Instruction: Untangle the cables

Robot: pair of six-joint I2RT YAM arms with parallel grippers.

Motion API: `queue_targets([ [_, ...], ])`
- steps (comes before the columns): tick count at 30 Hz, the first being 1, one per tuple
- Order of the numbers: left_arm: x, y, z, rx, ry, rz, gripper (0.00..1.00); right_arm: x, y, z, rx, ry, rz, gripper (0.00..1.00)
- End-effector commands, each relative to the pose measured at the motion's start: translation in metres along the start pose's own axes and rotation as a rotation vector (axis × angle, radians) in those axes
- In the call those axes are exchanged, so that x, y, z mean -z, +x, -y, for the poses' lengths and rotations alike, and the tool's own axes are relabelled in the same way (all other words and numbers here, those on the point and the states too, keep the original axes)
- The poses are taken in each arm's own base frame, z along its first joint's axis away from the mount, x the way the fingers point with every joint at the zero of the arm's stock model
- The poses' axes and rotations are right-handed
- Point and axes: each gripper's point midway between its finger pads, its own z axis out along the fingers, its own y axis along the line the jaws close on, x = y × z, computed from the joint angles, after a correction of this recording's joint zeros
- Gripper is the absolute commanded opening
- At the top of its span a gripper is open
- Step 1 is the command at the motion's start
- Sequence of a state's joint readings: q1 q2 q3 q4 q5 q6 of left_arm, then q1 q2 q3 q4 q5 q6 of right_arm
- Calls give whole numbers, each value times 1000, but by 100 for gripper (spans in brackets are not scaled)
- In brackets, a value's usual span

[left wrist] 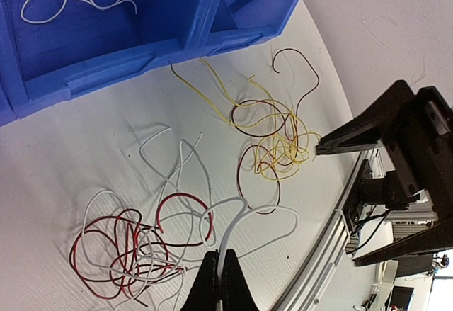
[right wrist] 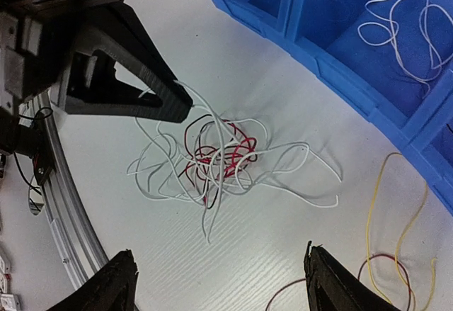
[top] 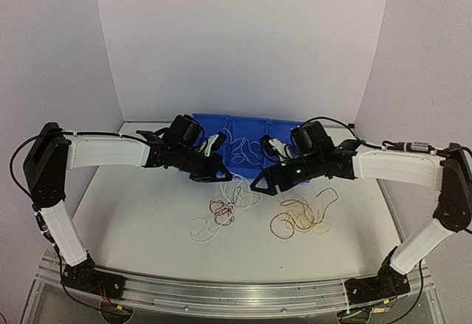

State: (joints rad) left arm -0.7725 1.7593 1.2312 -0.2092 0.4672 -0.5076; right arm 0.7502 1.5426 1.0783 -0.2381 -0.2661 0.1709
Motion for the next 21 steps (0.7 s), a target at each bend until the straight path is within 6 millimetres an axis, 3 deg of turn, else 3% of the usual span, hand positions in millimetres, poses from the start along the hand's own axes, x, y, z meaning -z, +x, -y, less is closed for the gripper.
queue_targets([
  [1, 3, -23, 28, -43, 80, 56, 0, -27, -19, -11, 23, -49, -1, 76],
  [3, 2, -22, 27, -41, 80, 53, 0, -39, -20, -8, 3, -37, -15, 71],
  [5, 1, -20, 26, -38, 79, 50, 0, -48, -20, -9, -21, -46, -30, 58],
  [8, -1, -19, 25, -35, 78, 47, 0, -58, -19, -5, -40, 4, -35, 2],
  [13, 0, -17, 20, -22, 55, 49, 5, -47, -16, 19, -84, 159, 6, 0],
  [17, -1, -11, 14, -15, 42, 39, 13, -41, -11, 19, -106, 161, 9, 0],
  [21, -2, -7, 11, -10, 32, 28, 2, -38, -11, 20, -112, 172, 12, 0],
])
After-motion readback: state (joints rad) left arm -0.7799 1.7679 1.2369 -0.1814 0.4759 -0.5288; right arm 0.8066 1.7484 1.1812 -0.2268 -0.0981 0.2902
